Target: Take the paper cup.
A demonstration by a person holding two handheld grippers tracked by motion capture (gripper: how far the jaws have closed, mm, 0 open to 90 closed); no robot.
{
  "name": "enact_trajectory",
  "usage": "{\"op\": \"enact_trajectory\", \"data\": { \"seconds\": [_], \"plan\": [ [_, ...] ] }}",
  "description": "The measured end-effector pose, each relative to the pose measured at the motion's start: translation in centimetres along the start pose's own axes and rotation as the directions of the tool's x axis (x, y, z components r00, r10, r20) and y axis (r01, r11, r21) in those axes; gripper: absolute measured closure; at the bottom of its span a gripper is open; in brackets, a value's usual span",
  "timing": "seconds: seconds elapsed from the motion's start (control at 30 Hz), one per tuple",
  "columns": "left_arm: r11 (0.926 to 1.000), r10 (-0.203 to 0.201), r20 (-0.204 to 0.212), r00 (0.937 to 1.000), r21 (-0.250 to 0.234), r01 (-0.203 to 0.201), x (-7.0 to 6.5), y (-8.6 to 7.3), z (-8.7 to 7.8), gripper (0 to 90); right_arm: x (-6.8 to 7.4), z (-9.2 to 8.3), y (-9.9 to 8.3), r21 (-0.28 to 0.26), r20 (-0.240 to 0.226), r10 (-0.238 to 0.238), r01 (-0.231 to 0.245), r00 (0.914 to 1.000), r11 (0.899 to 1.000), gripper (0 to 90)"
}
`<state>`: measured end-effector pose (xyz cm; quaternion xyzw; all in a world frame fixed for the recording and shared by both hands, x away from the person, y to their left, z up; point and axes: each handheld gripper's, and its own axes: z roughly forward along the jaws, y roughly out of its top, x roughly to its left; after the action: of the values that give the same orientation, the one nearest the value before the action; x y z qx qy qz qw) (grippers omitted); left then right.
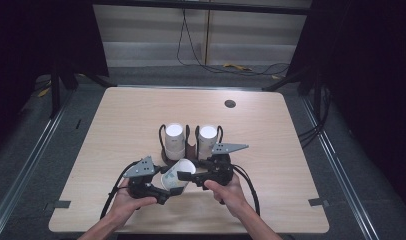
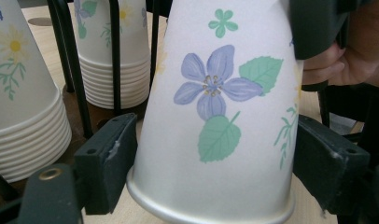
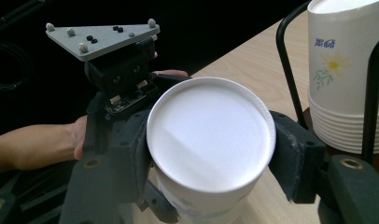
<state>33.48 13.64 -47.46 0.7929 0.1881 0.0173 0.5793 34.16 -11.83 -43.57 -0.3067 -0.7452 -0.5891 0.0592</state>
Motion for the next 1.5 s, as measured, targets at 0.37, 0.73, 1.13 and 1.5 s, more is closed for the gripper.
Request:
{"op": "enact_trajectory", "data": {
  "seconds": [0.37,0.73,1.13,1.5],
  "plan": [
    [0.999,0.043,-0.004,0.9991,0.017,-0.042,-0.1,0.1,-0.2,26.0,0.4,0.0,0.2,0.026,0.02,-0.041,0.04,0.999,0.999,33.2],
    [0.9981,0.03,0.008,0.9995,0.054,-0.03,-0.1,0.1,-0.4,26.7,0.1,-0.1,0.3,0.039,0.052,-0.042,0.04,0.9977,0.998,21.4],
    [0.9967,0.016,-0.01,0.9998,0.079,-0.015,0.1,0.2,-1.2,26.5,0.0,-1.0,0.5,0.029,0.048,-0.049,0.048,0.9976,0.998,19.1],
    [0.9883,0.038,-0.035,0.9987,0.149,-0.033,0.2,0.6,-1.4,26.5,0.3,-1.4,0.1,0.08,0.038,-0.075,0.072,0.9964,0.994,19.1]
  ]
}}
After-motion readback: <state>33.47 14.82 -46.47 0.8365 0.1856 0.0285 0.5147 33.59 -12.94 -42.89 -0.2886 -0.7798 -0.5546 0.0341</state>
